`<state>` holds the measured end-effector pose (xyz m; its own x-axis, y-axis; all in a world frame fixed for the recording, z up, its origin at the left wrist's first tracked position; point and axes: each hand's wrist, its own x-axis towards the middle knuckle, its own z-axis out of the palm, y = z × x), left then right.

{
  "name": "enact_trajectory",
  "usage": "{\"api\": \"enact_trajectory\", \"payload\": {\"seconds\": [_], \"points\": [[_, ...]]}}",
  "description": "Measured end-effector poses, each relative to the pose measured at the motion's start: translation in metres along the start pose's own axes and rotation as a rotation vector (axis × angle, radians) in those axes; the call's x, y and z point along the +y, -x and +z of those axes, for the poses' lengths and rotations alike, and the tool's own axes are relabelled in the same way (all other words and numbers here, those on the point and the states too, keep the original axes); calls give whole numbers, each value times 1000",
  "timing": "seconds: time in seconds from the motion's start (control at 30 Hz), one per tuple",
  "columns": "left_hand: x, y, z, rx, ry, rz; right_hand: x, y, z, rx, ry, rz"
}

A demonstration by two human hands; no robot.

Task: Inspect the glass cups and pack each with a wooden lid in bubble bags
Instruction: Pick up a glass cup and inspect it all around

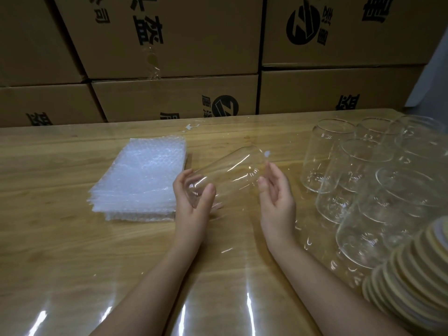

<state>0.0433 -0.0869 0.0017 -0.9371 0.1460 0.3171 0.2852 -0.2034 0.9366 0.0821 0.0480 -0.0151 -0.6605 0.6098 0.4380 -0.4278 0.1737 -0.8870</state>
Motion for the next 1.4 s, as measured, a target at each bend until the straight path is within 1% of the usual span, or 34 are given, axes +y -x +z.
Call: {"api": "enact_trajectory", "payload": {"seconds": [0.1,0.27,0.47,0.7,0.77,1.07,1.23,1.4], "points": [[-1,-1,-1,-8,-51,17,-4,0,0,-19,49,-76],[-4,-6,-4,2,2,-67,-9,-1,-3,-74,87,-124],[-5,-7,-5,-64,-10,-96,-12,-7,-8,-75,-36,24],[-2,-11,-6,-49,87,-166,-13,-8,-7,-136,-24,139],[-3,-11,-7,-38,96,-171,-13,-7,-7,-143,-5,142],[1,-10,-6,66,164,-114,-15,-3,-5,-159,-50,110],[1,-9,-8,91,117,-64,-19,-4,-4,-127,-96,71],[-1,-10,-8,22,46,-48,-25,-19,-10,-120,-81,98]]}}
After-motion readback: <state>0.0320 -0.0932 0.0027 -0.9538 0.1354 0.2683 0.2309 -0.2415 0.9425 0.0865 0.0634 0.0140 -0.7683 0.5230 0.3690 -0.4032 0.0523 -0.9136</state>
